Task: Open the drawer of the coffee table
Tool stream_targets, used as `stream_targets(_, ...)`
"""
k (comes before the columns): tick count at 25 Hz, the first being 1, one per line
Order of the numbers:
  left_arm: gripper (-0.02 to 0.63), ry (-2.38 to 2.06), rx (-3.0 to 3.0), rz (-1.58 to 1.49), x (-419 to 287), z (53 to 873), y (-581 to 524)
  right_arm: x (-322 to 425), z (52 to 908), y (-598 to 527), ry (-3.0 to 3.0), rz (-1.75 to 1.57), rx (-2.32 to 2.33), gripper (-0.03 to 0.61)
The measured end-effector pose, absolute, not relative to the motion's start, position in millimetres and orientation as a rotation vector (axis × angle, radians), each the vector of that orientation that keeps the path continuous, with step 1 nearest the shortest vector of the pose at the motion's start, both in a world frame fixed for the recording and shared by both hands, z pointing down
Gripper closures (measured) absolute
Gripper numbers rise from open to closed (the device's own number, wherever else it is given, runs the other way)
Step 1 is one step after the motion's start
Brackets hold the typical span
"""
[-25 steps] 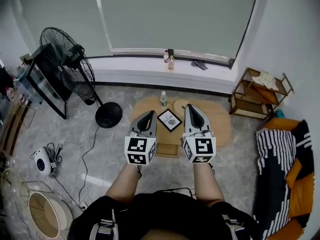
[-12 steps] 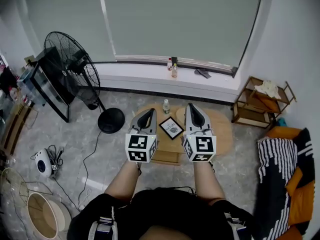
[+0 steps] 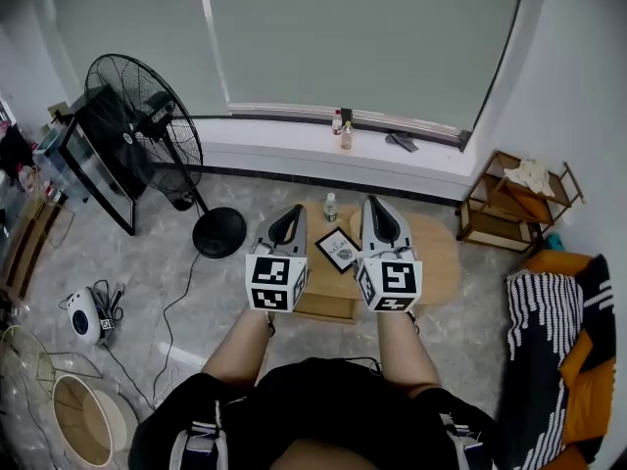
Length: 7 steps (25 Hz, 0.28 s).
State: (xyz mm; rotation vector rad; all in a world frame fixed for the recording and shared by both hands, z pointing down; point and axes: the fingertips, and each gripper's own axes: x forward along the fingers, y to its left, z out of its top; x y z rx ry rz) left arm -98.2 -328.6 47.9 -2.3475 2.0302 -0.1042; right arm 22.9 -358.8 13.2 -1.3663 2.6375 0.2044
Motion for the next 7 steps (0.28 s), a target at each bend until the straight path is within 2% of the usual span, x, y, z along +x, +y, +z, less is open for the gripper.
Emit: stream_targets(7,0.592,2.042,-2.343,-0.116,-115,52,-333,6,15,-363,2.635,0.211,-1.350,0.565)
